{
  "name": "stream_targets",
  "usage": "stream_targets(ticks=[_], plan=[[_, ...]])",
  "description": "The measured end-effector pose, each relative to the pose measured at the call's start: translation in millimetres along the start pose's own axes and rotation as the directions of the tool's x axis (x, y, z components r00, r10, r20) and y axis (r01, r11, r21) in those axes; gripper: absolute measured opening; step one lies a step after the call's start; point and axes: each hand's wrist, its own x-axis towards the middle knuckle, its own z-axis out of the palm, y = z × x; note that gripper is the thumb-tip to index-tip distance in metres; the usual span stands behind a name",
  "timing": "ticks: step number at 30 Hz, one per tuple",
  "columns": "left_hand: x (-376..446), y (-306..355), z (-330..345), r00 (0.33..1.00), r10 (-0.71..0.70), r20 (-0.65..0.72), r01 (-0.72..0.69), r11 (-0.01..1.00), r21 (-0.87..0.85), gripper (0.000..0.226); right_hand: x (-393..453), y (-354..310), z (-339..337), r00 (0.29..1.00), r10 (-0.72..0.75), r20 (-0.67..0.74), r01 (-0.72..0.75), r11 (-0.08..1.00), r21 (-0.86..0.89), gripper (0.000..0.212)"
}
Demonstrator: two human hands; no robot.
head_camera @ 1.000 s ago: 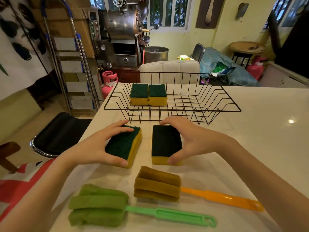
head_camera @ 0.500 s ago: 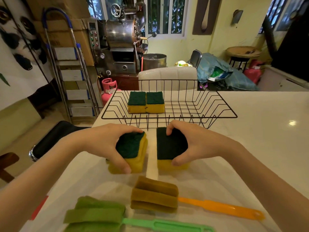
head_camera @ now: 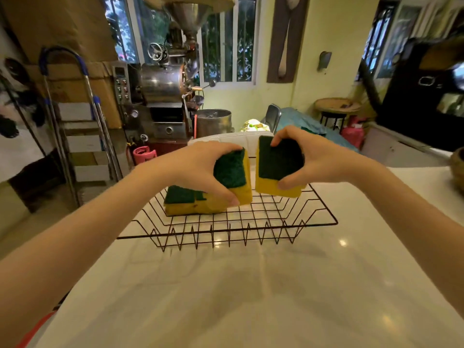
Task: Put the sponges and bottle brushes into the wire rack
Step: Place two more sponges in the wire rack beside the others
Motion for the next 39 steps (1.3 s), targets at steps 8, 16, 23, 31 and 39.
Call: stream_targets(ticks=[8, 16, 23, 31, 39], plan=[[87, -46, 45, 0.994, -0.101, 0.041, 0.101, 0.995, 0.016, 0.099, 65, 60, 18, 0.996, 0.084, 0.015, -0.079, 0.975, -0.207, 0.072], [113, -67, 94, 0.993, -0.083, 0.081, 0.078, 0.994, 0.073, 0.094, 92, 95, 46, 0.988, 0.091, 0.122, -0.029, 0.9, -0.436, 0.067], [114, -73, 92, 0.987, -0.104, 0.119, 0.077, 0.975, 0.206, 0.098, 89, 108, 54, 0.984, 0.105, 0.146, -0.035, 0.909, -0.414, 0.069], [113, -74, 93, 0.986, -0.126, 0.11, 0.09, 0.954, 0.288, 0.096, 101, 110, 58, 0.917, 0.292, 0.272, -0.145, 0.879, -0.454, 0.075], [113, -78, 97, 0.954, -0.183, 0.238, 0.091, 0.931, 0.353, 0.1, 108, 115, 55, 0.891, 0.328, 0.314, -0.15, 0.865, -0.479, 0.071]])
